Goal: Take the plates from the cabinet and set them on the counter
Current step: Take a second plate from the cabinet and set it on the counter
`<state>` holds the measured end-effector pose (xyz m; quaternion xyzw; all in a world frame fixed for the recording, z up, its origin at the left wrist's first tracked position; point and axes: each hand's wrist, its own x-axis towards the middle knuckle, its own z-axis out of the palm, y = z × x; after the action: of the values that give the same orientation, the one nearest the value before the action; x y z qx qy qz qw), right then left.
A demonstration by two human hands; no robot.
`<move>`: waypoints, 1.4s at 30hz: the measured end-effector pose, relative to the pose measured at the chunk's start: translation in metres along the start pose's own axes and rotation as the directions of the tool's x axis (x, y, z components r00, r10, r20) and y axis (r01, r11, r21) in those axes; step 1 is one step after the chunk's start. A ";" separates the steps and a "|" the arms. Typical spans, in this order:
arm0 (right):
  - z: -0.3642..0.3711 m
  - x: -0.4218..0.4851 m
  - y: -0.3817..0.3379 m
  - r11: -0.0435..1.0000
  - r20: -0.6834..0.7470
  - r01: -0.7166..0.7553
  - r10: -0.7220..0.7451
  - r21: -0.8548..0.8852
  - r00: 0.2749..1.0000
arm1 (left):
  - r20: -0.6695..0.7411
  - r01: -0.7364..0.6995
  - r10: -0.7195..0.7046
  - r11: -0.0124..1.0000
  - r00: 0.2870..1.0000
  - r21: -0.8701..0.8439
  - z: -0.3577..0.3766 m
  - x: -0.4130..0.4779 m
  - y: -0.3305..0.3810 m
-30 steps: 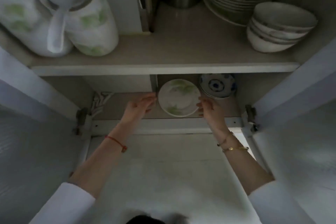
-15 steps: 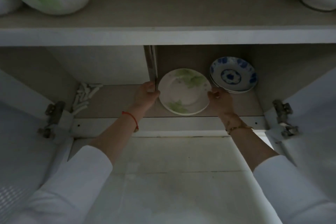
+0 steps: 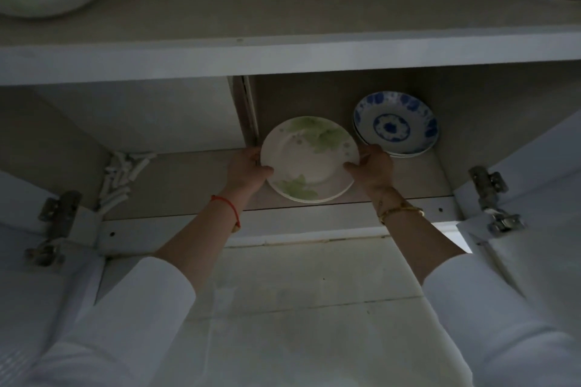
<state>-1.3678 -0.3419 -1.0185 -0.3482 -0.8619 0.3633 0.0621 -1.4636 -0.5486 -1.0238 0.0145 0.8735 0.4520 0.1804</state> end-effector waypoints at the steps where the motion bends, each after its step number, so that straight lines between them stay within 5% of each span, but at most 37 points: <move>1: 0.000 0.000 0.000 1.000 0.001 -0.006 0.006 0.008 1.000 | -0.001 -0.005 0.005 1.000 1.000 -0.004 0.001 0.000 0.000; 10: 0.005 -0.010 0.000 0.972 -0.024 -0.092 0.099 0.217 0.995 | 0.018 0.006 -0.006 1.000 1.000 0.000 -0.004 -0.009 -0.002; 17: -0.003 -0.029 -0.013 0.834 -0.029 -0.170 0.217 0.525 0.976 | 0.055 0.035 -0.025 0.978 0.998 -0.204 -0.022 -0.040 0.003; 33: -0.182 -0.202 -0.122 0.859 0.224 -0.370 0.306 0.355 0.925 | 0.094 0.353 -0.340 0.910 0.936 -0.218 -0.163 -0.253 0.140; 42: -0.281 -0.278 -0.197 0.824 0.236 -0.445 0.382 0.350 0.894 | 0.121 0.353 -0.335 0.914 0.935 -0.198 -0.243 -0.348 0.231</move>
<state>-1.1676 -0.4547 -0.6414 -0.4777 -0.6765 0.5602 -0.0166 -1.2500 -0.6684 -0.6075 -0.1402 0.7994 0.5047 0.2941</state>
